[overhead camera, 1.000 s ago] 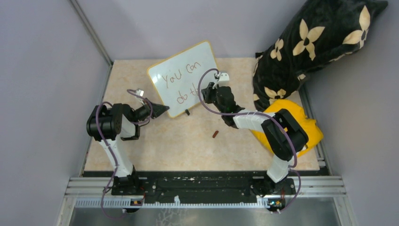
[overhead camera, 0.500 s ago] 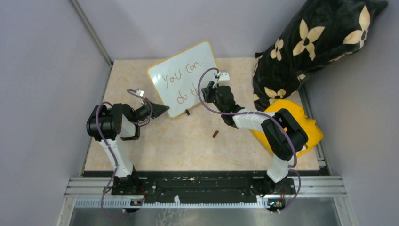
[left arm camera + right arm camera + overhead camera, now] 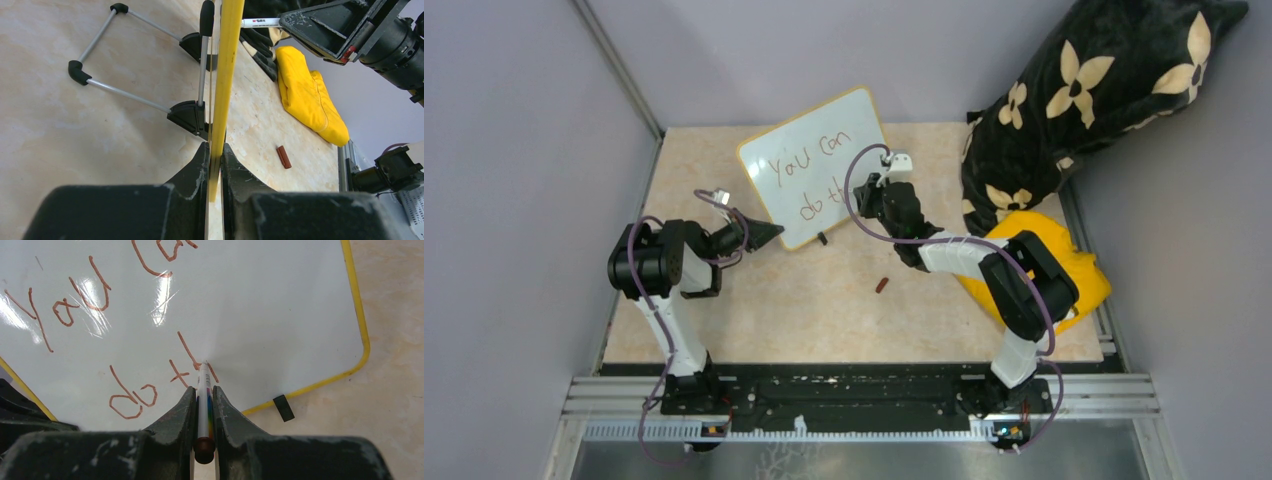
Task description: Write a sentence on the whiteboard
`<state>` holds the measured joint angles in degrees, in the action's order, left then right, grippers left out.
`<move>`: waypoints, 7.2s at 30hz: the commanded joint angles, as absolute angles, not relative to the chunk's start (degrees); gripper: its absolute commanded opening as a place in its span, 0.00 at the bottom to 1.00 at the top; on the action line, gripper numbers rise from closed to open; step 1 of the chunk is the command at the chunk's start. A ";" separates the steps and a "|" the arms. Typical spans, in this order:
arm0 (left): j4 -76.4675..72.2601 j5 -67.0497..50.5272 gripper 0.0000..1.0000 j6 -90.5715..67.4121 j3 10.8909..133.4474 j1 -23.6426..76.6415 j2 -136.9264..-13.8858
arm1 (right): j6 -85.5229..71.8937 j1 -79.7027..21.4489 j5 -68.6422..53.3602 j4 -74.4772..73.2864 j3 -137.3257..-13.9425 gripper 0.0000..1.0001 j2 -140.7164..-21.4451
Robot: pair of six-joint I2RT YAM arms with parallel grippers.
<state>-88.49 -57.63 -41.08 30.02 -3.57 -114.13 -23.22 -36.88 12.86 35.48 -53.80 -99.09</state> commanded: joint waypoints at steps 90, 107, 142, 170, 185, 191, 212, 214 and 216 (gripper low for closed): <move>-90.00 -59.12 0.00 -42.06 30.85 -3.16 -114.83 | -26.19 -34.45 12.31 38.11 -54.42 0.00 -95.60; -89.91 -59.14 0.00 -41.97 30.89 -3.16 -114.79 | -25.32 -34.36 14.30 37.34 -53.54 0.00 -98.30; -89.74 -59.12 0.00 -41.93 30.94 -3.16 -114.79 | -25.91 -34.36 14.85 36.88 -49.44 0.00 -97.32; -89.69 -59.37 0.00 -42.00 31.03 -3.16 -114.87 | -27.29 -31.49 14.94 37.30 -58.18 0.00 -98.23; -89.73 -59.33 0.00 -42.01 31.11 -3.16 -114.96 | -27.50 -31.67 11.65 37.32 -59.16 0.00 -100.80; -89.74 -59.33 0.00 -42.07 31.11 -3.16 -114.87 | -26.99 -32.44 10.86 37.44 -58.68 0.00 -100.99; -89.59 -59.25 0.00 -42.05 30.98 -3.19 -114.83 | -27.64 -32.91 12.94 37.52 -52.64 0.00 -98.84; -89.64 -59.24 0.00 -42.14 31.02 -3.16 -114.87 | -27.51 -32.68 13.67 37.05 -52.88 0.00 -98.70; -89.60 -59.28 0.00 -42.10 31.03 -3.17 -114.87 | -27.65 -32.14 14.32 36.67 -53.06 0.00 -98.63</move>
<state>-88.33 -57.93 -41.10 30.33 -3.57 -114.13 -27.31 -32.47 12.62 36.91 -52.86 -100.44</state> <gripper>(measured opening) 0.135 0.123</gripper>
